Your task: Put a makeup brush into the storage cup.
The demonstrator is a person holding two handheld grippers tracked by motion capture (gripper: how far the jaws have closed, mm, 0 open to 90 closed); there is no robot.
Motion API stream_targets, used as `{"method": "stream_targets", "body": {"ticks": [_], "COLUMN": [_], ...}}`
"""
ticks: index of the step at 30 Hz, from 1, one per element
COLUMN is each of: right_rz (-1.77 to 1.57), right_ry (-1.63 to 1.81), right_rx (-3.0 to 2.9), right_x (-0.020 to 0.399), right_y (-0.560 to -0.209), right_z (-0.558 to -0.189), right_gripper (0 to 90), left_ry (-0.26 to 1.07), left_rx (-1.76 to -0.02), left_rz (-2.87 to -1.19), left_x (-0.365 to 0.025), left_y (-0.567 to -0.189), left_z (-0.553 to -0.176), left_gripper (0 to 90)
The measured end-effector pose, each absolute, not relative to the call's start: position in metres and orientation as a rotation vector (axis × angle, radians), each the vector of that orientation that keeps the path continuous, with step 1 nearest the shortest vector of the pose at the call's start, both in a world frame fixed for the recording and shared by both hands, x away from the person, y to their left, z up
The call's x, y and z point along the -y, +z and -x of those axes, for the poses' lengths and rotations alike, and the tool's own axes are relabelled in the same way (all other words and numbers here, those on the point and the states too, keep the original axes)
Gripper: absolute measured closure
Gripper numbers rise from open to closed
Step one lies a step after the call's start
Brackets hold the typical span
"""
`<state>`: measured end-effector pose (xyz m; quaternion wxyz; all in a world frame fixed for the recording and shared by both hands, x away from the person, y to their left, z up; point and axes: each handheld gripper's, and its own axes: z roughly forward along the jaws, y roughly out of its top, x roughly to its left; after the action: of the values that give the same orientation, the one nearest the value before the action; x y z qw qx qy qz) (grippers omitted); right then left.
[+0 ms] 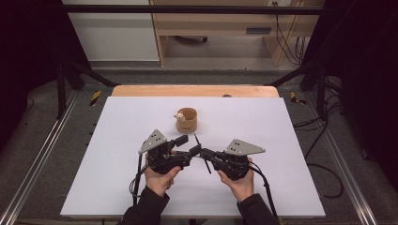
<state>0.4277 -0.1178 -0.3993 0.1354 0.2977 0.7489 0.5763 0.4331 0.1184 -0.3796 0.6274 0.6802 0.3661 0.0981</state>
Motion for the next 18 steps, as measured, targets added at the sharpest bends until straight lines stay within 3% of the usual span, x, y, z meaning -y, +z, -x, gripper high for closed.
{"method": "stream_targets", "body": {"ticks": [18], "right_rz": [-0.859], "right_ry": [1.685], "right_rx": [-2.162], "right_x": [0.1144], "right_y": [-0.4002], "right_z": [-0.4266], "right_gripper": [85.9], "left_ry": [0.189], "left_rx": [-0.858], "left_rz": [-1.547], "left_x": [-0.1113], "left_y": [-0.3837], "left_z": [-0.4324], "left_gripper": [55.0]}}
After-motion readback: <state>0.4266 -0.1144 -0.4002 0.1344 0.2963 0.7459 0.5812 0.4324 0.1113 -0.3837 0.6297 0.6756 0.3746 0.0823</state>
